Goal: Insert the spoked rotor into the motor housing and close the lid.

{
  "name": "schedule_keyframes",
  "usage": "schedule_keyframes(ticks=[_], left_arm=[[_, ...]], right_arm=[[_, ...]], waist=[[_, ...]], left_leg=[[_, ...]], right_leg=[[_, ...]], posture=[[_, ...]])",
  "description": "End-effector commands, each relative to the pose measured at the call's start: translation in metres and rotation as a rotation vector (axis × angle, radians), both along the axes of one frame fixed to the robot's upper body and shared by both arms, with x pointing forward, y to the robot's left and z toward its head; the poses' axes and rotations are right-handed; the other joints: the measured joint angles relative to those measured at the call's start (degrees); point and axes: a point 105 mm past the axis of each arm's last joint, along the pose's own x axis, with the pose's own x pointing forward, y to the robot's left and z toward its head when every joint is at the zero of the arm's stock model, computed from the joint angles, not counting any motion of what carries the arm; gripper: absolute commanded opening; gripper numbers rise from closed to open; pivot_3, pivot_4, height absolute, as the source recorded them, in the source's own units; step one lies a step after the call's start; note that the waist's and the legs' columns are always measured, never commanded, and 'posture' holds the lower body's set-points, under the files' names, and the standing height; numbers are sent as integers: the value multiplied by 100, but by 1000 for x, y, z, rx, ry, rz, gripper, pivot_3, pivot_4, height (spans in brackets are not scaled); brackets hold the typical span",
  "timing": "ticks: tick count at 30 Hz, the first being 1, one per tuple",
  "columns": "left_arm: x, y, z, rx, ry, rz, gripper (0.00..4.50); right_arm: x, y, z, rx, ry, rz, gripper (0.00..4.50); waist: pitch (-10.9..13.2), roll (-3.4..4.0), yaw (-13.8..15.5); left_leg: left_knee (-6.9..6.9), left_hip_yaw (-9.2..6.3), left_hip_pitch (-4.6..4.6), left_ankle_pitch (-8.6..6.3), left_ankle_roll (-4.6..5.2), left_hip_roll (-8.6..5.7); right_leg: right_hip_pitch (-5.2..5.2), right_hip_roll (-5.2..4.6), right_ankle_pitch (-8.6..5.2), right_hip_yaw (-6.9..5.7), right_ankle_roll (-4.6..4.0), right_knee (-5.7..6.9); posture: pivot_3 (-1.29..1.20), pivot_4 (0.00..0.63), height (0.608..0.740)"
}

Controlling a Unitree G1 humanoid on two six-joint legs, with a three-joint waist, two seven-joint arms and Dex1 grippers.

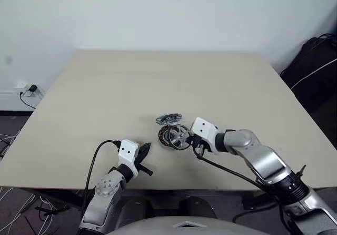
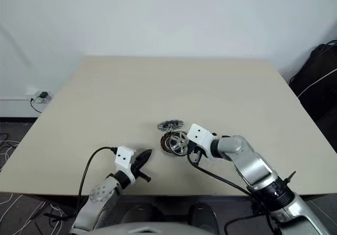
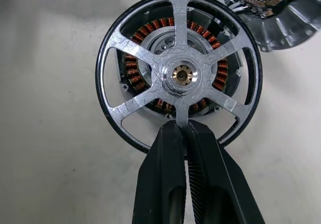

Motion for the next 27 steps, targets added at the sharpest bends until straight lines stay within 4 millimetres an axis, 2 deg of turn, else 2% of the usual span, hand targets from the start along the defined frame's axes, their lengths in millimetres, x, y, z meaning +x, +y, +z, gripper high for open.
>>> schedule_keyframes(ticks=[1,11,19,27], left_arm=[[7,0,19,-3,-81,7,0],[7,-1,19,-8,-82,13,0],[6,-1,19,-11,-81,16,0],[5,-1,18,-14,-77,21,0]], right_arm=[[14,5,9,-14,-68,13,19],[20,24,17,11,-90,68,19],[16,25,11,-15,-69,99,19],[22,18,9,-33,-66,75,19]], waist=[[0,0,-5],[-1,1,-10],[-1,1,-10],[-1,2,-9]], left_leg=[[1,1,0,0,0,0],[3,1,0,1,-1,0],[3,1,0,1,-2,0],[4,2,0,2,-3,0]], right_leg=[[0,0,0,0,0,1],[0,0,3,0,-2,3],[0,-1,4,0,-3,4],[0,-1,5,0,-5,4]], posture=[[0,0,740],[0,0,740],[0,0,740],[0,0,740]])
